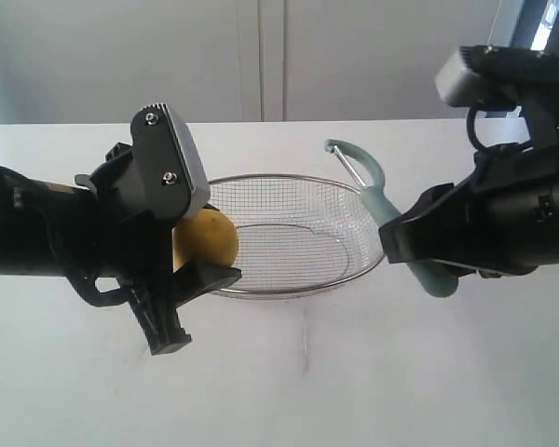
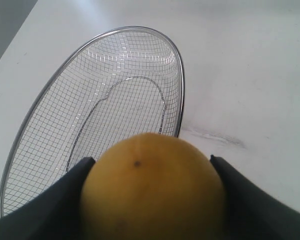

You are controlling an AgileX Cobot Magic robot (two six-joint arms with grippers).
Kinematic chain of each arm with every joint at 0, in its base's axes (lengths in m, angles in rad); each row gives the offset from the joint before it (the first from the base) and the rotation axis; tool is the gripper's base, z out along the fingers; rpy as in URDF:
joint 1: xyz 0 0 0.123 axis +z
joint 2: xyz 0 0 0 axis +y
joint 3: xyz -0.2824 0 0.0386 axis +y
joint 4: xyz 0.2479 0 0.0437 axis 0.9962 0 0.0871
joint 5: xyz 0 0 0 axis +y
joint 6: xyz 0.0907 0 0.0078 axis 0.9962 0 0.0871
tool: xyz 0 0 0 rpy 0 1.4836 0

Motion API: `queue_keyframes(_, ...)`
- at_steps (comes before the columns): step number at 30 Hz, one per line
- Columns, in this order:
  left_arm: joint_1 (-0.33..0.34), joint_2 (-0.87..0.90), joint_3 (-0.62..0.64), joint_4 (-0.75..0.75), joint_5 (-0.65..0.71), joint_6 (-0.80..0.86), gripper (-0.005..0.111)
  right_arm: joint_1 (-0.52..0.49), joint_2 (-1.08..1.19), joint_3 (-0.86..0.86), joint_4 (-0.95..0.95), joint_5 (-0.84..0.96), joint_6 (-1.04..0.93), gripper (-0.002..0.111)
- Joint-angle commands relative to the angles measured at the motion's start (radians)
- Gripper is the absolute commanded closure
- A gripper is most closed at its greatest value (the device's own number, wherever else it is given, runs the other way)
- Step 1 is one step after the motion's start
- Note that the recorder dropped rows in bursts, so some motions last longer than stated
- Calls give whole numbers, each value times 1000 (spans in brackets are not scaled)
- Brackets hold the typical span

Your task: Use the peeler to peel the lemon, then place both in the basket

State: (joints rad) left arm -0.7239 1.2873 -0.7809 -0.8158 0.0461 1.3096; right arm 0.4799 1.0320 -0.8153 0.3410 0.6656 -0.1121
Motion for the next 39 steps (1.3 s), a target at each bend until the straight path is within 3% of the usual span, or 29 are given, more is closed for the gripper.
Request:
queue_keyframes(1, -6, -7, 3, -16, 7, -1, 107, -83, 31, 2, -31, -16, 19, 108)
queue_keyframes(9, -6, -7, 3, -16, 10, -1, 107, -172, 150, 2, -17, 6, -23, 108)
queue_keyframes(12, -6, -7, 3, -16, 10, -1, 107, -172, 193, 2, -5, 2, -38, 108)
queue_keyframes(17, -6, -7, 3, -16, 10, -1, 107, -172, 260, 2, 176, 2, -203, 108)
queue_keyframes(23, -6, -7, 3, -16, 10, -1, 107, -172, 332, 2, 217, -13, -224, 108)
queue_keyframes(30, -6, -7, 3, -16, 7, -1, 107, -172, 366, 2, 411, 25, -406, 108)
queue_keyframes(39, -6, -7, 3, -16, 7, -1, 107, -172, 372, 2, 513, 67, -473, 108)
